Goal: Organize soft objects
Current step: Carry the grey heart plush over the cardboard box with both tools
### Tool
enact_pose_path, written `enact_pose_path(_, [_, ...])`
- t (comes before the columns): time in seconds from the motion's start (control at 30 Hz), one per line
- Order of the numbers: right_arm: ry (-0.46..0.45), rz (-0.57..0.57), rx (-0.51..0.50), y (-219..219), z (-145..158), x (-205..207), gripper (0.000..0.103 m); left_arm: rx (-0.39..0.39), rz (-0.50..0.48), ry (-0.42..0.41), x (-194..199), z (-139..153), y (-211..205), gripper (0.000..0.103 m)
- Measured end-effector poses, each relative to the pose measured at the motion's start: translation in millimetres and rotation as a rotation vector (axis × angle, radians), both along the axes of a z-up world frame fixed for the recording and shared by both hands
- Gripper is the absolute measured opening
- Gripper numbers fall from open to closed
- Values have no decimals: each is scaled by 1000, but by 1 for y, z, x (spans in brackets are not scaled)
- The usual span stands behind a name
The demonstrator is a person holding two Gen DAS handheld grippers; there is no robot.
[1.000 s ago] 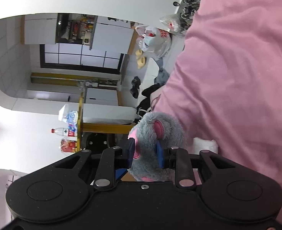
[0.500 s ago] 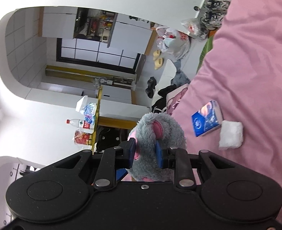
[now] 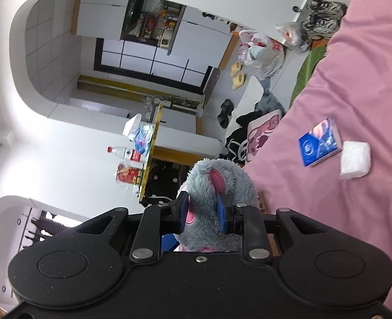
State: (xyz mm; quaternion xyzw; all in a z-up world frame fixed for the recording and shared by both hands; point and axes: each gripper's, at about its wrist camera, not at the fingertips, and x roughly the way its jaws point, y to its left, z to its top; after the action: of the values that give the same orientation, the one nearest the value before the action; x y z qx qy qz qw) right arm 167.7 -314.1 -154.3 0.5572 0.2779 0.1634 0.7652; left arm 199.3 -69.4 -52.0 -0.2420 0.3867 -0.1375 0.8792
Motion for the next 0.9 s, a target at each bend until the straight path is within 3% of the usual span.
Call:
enact_pose_path(0.37, [-16, 58, -42, 45, 14, 2, 25, -53, 67, -7, -17, 7, 51, 24])
enact_pose_path(0.9, [-6, 112, -112, 110, 23, 29, 25, -135, 131, 10, -2, -3, 126, 24])
